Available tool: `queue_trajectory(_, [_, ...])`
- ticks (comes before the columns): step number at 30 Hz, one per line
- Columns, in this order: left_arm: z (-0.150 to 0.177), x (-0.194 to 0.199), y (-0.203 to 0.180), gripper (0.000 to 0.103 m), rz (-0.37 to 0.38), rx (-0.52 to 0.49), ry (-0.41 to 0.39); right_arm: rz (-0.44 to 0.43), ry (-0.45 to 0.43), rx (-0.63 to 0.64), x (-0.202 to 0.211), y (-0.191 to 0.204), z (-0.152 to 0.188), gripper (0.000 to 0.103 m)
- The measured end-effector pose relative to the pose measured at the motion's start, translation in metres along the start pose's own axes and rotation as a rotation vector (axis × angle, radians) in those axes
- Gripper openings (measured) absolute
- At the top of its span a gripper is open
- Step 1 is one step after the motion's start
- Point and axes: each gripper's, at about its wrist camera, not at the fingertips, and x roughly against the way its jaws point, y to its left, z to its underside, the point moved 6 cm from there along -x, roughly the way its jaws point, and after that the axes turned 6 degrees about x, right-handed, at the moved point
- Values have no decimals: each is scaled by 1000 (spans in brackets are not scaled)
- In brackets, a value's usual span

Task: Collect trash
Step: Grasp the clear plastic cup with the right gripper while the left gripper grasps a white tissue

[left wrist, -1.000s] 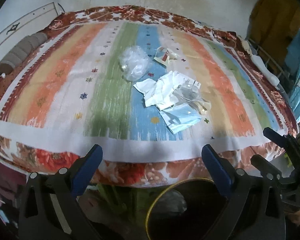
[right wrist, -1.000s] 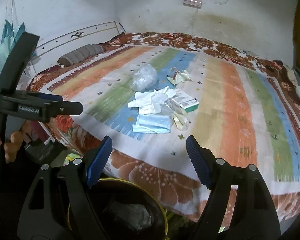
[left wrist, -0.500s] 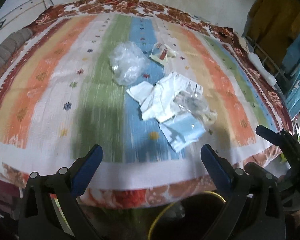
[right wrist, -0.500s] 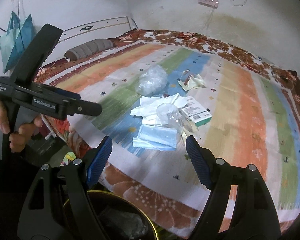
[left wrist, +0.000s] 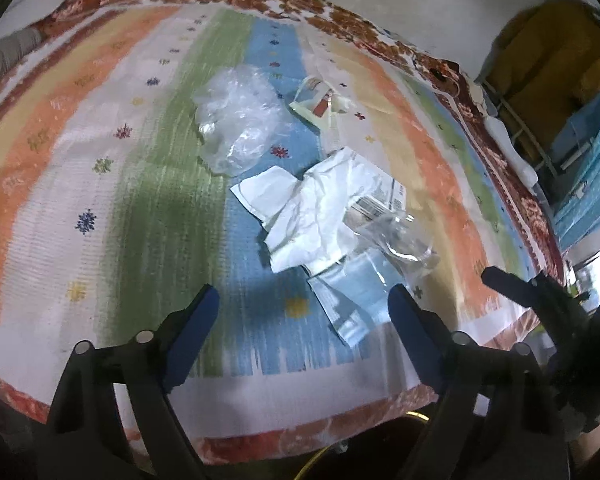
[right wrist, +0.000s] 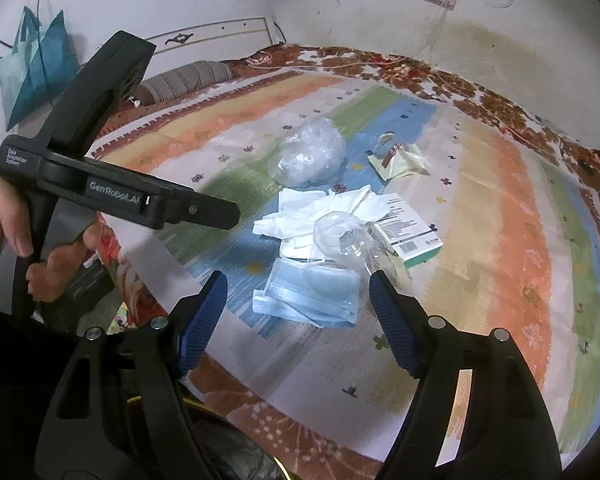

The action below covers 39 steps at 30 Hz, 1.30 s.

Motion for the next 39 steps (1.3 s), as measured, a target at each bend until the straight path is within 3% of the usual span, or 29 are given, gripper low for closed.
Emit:
queue_trajectory(14, [-15, -30, 16, 70, 35, 77, 44, 18, 65, 32, -50, -16, -1, 51])
queue_trajectory(19, [-18, -37, 17, 65, 36, 75, 64, 14, 66, 27, -59, -21, -3, 51])
queue_trajectory(33, [-26, -47, 28, 65, 27, 99, 67, 7, 47, 42, -67, -32, -21, 51])
queue_trajectory(39, [-30, -47, 26, 65, 43, 102, 63, -21, 25, 55, -56, -36, -26, 62])
